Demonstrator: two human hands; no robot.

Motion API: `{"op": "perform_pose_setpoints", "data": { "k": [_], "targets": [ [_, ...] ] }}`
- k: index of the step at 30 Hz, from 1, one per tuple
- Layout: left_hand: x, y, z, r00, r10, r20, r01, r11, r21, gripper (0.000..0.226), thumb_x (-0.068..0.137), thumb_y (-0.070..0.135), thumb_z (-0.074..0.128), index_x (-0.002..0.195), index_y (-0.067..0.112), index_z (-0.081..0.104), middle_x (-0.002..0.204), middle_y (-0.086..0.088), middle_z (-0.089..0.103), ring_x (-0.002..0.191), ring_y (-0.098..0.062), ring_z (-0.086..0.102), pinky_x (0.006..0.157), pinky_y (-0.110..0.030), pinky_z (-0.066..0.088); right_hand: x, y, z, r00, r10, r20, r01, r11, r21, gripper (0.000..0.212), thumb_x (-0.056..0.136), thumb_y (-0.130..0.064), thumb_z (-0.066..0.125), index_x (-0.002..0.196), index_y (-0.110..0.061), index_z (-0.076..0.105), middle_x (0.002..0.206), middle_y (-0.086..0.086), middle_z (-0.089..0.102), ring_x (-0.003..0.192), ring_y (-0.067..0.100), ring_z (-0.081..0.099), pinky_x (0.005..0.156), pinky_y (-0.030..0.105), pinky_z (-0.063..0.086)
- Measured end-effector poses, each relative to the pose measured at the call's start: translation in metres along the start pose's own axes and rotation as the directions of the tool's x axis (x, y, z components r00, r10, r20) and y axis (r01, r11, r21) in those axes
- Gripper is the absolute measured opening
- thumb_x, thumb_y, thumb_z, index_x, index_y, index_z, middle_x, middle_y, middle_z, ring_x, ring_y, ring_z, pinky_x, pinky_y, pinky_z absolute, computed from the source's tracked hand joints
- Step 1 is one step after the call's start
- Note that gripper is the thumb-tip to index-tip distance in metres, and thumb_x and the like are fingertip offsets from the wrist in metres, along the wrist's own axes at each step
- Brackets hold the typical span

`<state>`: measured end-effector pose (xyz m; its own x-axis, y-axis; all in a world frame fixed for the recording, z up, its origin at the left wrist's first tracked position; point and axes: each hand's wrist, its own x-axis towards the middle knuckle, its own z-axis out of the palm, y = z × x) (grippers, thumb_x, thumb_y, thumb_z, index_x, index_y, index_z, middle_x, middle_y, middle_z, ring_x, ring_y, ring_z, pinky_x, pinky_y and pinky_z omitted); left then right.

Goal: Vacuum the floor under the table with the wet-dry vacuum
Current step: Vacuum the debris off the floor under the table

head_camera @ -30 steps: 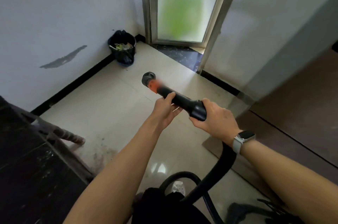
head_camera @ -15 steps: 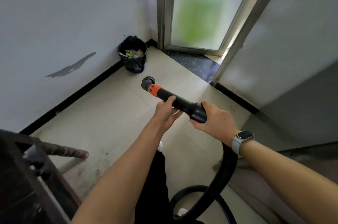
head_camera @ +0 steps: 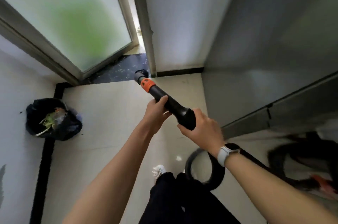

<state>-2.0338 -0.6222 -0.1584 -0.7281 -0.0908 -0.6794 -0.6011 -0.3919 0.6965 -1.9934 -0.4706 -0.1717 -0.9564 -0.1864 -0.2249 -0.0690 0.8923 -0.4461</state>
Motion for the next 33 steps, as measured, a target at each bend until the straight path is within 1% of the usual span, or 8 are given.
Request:
{"op": "perform_pose_setpoints", "data": {
  "k": [4,11,14,17,23,26,29,33],
  "targets": [
    [0.028,-0.02,0.045,0.977,-0.14,0.16,0.115,0.981,0.156,0.016,0.097,0.011,0.046,0.11,0.002,0.046,0.101,-0.014,0.059,0.092,-0.022,0.061,0.076,-0.03,0.053,-0.012,0.037,-0.004,0.969,0.246,-0.001,-0.244,0.961,0.13,0.055,0.082,-0.056,0.059,0.12,-0.02,0.044,0.105,0.001,0.064,0.093,0.023,0.063,0.071,0.03,0.046],
    [0.07,-0.038,0.054,0.888,-0.409,0.21,0.318,0.876,0.363,0.01,0.097,0.008,0.048,0.09,0.001,0.047,0.094,-0.016,0.056,0.082,-0.025,0.061,0.081,-0.036,0.051,-0.019,0.032,0.013,0.811,0.577,0.098,-0.582,0.778,0.236,0.056,0.081,-0.054,0.062,0.123,-0.022,0.044,0.115,0.001,0.061,0.102,0.025,0.058,0.073,0.03,0.038],
    [0.077,-0.036,0.034,0.839,-0.495,0.227,0.331,0.795,0.509,0.011,0.096,0.008,0.048,0.092,-0.001,0.046,0.095,-0.018,0.055,0.085,-0.028,0.06,0.08,-0.037,0.05,-0.03,-0.003,0.049,0.695,0.71,0.114,-0.686,0.608,0.4,0.059,0.079,-0.055,0.064,0.124,-0.023,0.044,0.116,0.001,0.06,0.102,0.025,0.058,0.076,0.031,0.042],
    [0.077,-0.039,0.002,0.787,-0.567,0.242,0.245,0.648,0.721,0.019,0.095,0.009,0.051,0.11,-0.003,0.048,0.102,-0.018,0.058,0.099,-0.032,0.06,0.082,-0.036,0.048,-0.05,-0.049,0.096,0.574,0.798,0.185,-0.706,0.367,0.606,0.061,0.078,-0.051,0.067,0.127,-0.024,0.044,0.119,0.002,0.06,0.107,0.024,0.058,0.088,0.036,0.048],
    [0.051,-0.084,-0.04,0.594,-0.755,0.278,-0.026,0.328,0.944,0.019,0.096,0.007,0.048,0.113,0.0,0.048,0.098,-0.014,0.059,0.101,-0.029,0.058,0.076,-0.031,0.05,-0.092,-0.136,0.178,0.253,0.919,0.303,-0.553,-0.119,0.825,0.055,0.078,-0.045,0.07,0.121,-0.02,0.046,0.106,-0.005,0.061,0.093,0.013,0.06,0.069,0.021,0.042],
    [0.033,-0.116,-0.06,0.523,-0.805,0.279,-0.198,0.203,0.959,0.025,0.095,0.007,0.048,0.119,-0.001,0.046,0.107,-0.016,0.057,0.103,-0.029,0.057,0.068,-0.028,0.05,-0.103,-0.169,0.212,0.108,0.926,0.363,-0.383,-0.298,0.874,0.048,0.077,-0.041,0.072,0.11,-0.016,0.049,0.098,-0.005,0.062,0.087,0.011,0.06,0.074,0.025,0.05],
    [0.019,-0.144,-0.082,0.441,-0.852,0.283,-0.359,0.122,0.925,0.023,0.094,0.006,0.05,0.116,0.001,0.047,0.108,-0.017,0.058,0.104,-0.031,0.058,0.068,-0.028,0.052,-0.11,-0.196,0.239,-0.009,0.912,0.411,-0.17,-0.406,0.898,0.04,0.079,-0.034,0.072,0.105,-0.017,0.047,0.094,-0.007,0.06,0.084,0.009,0.06,0.068,0.019,0.046],
    [0.011,-0.184,-0.118,0.337,-0.902,0.271,-0.497,0.074,0.864,0.024,0.095,0.008,0.05,0.119,0.004,0.044,0.103,-0.011,0.056,0.102,-0.028,0.057,0.068,-0.027,0.051,-0.115,-0.221,0.285,-0.141,0.896,0.421,0.018,-0.423,0.906,0.035,0.082,-0.03,0.071,0.106,-0.02,0.047,0.09,-0.016,0.06,0.083,0.004,0.06,0.063,0.013,0.043]
  ]
}}
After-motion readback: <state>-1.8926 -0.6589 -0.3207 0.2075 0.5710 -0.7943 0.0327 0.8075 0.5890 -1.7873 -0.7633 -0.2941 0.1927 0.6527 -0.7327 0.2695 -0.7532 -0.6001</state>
